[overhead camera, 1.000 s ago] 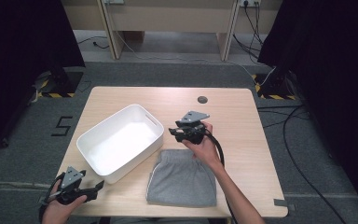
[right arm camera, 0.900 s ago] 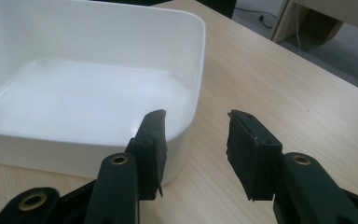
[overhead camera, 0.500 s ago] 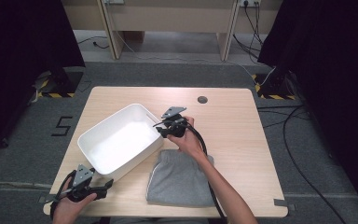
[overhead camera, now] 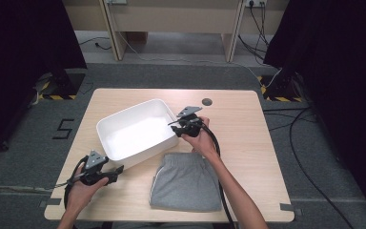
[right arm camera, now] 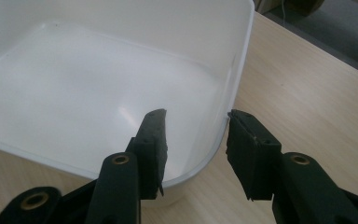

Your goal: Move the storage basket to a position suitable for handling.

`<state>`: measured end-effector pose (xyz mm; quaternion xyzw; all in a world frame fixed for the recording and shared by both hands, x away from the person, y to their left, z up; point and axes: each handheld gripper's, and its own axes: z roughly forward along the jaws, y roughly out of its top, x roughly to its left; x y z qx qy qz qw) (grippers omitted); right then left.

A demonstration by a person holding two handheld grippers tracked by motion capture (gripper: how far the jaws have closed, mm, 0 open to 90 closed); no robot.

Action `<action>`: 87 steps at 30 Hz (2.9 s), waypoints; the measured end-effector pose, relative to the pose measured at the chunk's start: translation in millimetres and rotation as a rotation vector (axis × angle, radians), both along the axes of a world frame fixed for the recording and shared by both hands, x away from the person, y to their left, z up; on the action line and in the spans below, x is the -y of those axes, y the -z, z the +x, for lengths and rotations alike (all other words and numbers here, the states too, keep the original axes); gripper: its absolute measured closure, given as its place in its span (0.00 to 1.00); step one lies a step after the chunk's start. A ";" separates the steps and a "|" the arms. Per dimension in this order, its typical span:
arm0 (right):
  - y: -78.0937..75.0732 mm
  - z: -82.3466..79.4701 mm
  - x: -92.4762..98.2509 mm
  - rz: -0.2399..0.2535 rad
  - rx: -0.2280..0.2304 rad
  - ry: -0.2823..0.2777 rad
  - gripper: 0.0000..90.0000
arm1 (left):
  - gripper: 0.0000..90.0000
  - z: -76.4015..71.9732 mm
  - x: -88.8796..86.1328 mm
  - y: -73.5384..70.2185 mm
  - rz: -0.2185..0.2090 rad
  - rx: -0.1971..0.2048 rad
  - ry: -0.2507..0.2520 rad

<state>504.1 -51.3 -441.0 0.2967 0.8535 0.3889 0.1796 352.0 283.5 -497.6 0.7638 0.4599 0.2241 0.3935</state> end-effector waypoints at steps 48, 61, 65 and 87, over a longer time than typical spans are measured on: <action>10.0 -21.3 111.9 0.151 0.019 0.243 0.56 | 0.38 77.1 83.2 -7.5 -0.043 0.025 0.068; 13.0 -38.9 126.9 0.189 0.032 0.278 0.55 | 0.39 78.0 91.4 -9.0 -0.075 0.043 0.098; 13.0 -41.5 129.1 0.185 0.037 0.284 0.55 | 0.39 79.1 92.2 -10.0 -0.086 0.046 0.107; 10.9 -52.2 140.1 0.170 0.029 0.293 0.55 | 0.42 75.7 96.9 -11.8 -0.098 0.067 0.151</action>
